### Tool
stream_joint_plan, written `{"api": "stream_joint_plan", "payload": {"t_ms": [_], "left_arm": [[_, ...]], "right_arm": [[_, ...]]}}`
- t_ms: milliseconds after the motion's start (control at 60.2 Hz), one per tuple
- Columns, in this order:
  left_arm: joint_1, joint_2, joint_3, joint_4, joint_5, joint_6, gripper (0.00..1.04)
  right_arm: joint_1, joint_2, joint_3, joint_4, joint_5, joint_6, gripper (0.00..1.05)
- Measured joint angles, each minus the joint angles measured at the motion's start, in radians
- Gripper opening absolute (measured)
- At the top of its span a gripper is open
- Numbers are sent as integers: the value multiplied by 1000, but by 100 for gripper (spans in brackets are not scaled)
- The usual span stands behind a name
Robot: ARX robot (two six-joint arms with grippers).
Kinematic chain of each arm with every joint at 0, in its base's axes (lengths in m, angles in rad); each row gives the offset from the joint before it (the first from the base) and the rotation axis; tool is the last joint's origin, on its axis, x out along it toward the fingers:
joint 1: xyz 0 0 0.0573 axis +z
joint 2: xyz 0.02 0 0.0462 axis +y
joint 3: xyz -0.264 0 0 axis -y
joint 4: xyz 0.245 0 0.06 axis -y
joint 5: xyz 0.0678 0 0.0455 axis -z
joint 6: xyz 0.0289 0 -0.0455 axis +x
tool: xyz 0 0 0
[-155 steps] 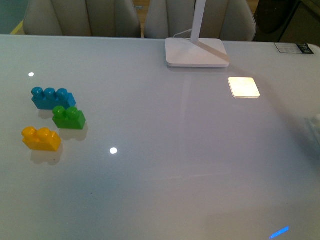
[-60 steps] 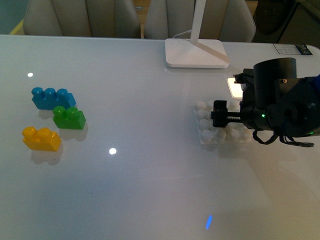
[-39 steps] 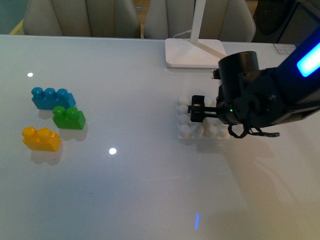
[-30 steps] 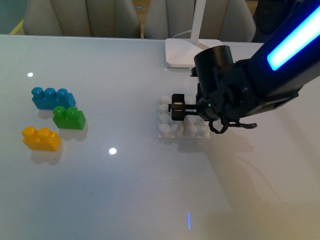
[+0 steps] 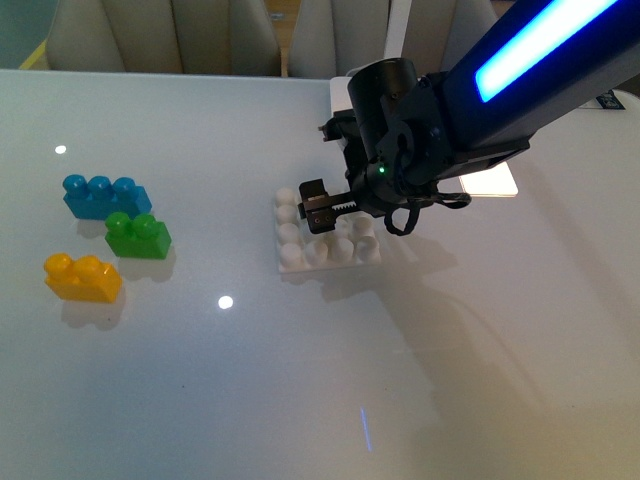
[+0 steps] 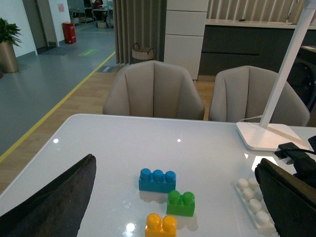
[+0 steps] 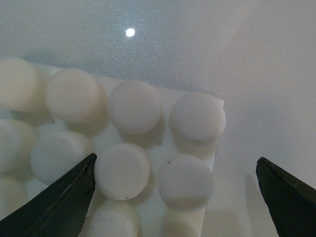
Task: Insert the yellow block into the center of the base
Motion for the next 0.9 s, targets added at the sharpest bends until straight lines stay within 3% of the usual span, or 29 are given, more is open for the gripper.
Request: {"api": "stream_joint_plan", "payload": {"t_ms": [199,398,515,647,896], "left_arm": [[0,0,0,0,0,0,97],[0,0,0,0,0,0,97],[0,0,0,0,0,0,97],[0,0,0,0,0,0,97],[0,0,0,0,0,0,97]], "right_arm": [[26,16,45,-29,-21,-65,96],[31,17,95,-154,-73,-115,96],[33,18,123,-236,-50,-193,83],[33,30,171,-318,-63,-243,97],[42,66,247,-408,-79,-145,96]]}}
